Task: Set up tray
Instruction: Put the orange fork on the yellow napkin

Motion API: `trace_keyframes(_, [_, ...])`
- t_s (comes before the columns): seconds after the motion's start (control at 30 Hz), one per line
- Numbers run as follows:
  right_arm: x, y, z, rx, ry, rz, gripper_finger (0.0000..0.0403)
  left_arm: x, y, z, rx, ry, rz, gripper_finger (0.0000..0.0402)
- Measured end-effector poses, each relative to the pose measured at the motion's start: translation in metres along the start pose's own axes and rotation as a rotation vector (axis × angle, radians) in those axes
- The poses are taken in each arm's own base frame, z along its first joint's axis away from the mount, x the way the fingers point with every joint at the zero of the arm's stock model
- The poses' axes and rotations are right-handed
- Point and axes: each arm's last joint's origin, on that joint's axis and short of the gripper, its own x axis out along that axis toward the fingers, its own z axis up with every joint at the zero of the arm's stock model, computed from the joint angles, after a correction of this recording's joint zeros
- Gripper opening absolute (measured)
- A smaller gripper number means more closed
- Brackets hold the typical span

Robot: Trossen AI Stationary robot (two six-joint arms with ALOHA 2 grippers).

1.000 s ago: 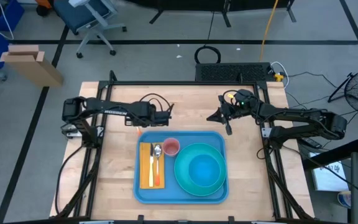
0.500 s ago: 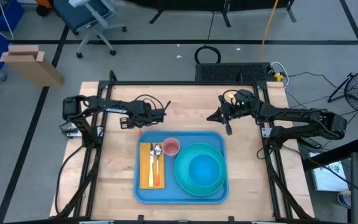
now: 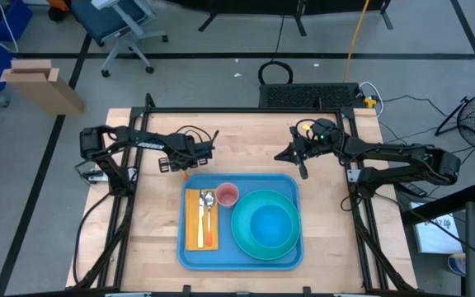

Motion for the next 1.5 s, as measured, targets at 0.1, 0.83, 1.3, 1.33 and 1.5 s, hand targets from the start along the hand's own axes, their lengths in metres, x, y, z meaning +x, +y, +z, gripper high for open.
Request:
trace_keyframes(0.1, [0.0, 0.0, 0.0, -0.003, -0.001, 0.0, 0.0, 0.003, 0.001, 0.0, 0.011, -0.001, -0.003, 0.0161])
trace_keyframes(0.83, [0.0, 0.0, 0.0, 0.002, 0.0, 0.0, 0.0, -0.022, -0.009, 0.007, 0.181, -0.162, -0.134, 0.013])
trace_keyframes(1.3, [0.0, 0.0, 0.0, 0.003, 0.0, 0.001, 0.0, -0.003, 0.005, 0.011, 0.116, -0.005, -0.083, 0.0132])
trace_keyframes(1.33, [0.0, 0.0, 0.0, 0.003, 0.0, 0.0, 0.0, -0.002, 0.005, 0.011, 0.114, -0.007, -0.094, 0.0132])
trace_keyframes(1.5, [0.0, 0.0, 0.0, 0.004, 0.001, 0.001, 0.0, -0.001, 0.006, 0.01, 0.126, -0.023, -0.096, 0.0132])
